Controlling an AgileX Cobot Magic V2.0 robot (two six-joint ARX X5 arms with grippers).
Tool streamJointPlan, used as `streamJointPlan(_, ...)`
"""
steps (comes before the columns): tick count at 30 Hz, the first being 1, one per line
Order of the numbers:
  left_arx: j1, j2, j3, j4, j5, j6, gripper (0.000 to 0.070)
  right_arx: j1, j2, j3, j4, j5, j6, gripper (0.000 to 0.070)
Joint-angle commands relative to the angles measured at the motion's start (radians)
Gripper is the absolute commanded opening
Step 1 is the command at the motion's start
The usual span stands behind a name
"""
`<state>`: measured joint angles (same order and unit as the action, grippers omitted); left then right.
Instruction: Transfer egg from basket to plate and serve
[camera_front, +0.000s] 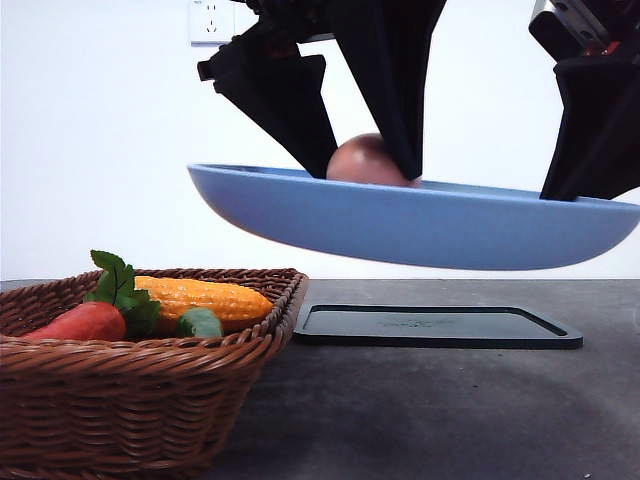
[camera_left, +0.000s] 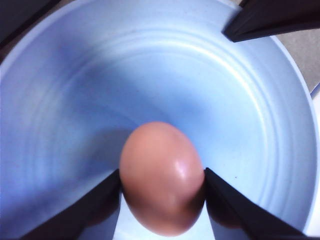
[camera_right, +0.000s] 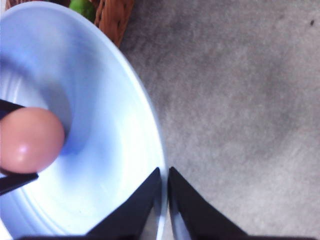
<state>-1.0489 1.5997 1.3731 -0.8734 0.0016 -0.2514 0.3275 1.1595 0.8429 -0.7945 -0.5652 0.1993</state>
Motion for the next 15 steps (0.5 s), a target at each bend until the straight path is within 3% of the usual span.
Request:
streamJointPlan(1,-0.013,0.013,0.014,0.001,-0.004,0.012,0.0324,0.005,0.009,0.016,0.003,-0.011,0.003,0.0)
streamJointPlan(4,-0.019,0.013,0.014,0.002,-0.004,0.018,0.037,0.005,0.009,0.016,0.002,-0.011,0.002,0.0)
streamJointPlan(15,-0.011,-0.053,0.044,-0.015,-0.041,0.039,0.0372,0.004,0.01,0.016,0.0,-0.01,-0.003,0.0)
